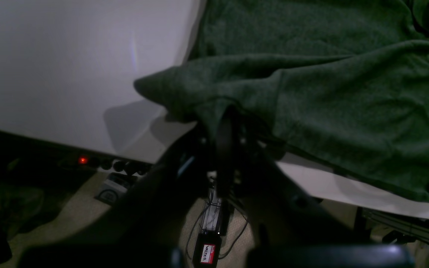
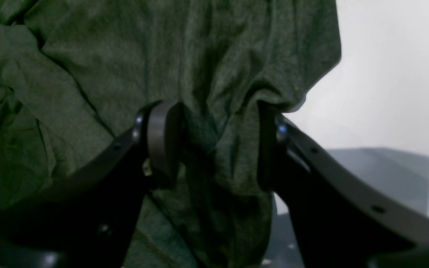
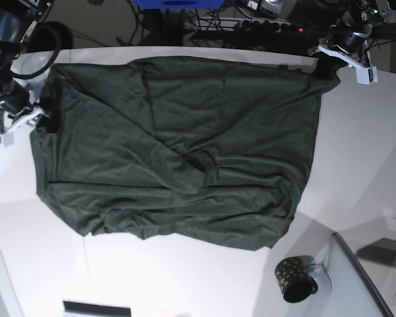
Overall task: Layout the t-shirt on the table in an organized manner, then fold the t-shirt properly
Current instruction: 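Grasp the shirt's corners with both grippers and pull them apart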
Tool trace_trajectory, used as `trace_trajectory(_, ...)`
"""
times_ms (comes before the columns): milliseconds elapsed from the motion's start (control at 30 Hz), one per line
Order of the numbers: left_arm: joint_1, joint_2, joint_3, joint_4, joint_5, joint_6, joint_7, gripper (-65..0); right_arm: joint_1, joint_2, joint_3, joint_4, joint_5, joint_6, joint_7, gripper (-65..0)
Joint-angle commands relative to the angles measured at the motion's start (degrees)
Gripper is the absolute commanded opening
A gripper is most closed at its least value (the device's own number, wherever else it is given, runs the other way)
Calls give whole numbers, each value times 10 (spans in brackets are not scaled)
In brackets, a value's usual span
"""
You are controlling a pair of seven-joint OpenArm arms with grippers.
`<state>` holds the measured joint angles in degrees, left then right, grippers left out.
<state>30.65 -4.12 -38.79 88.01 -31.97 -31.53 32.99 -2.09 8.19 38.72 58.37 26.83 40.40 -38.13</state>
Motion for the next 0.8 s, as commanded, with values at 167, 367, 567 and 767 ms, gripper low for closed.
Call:
trace_trajectory(167,5,-7,-3,13,-10,-3,-10,-650,-7,0,0,0,-30,-4,-46,-629)
trace_trajectory(367,24,-29,2,40,-10,-3,-10,-650,-24,0,-2,78,-30,-4,-117,-645)
trace_trajectory(567,32,-31,2,46,-9,-3,-10,-650,-35,0,-4,110,-32,-4,-126,-558)
trace_trajectory(767,34,-27,3,47,-9,-3,-10,-650,-95,0,4,159,-27,-4,-122,-177)
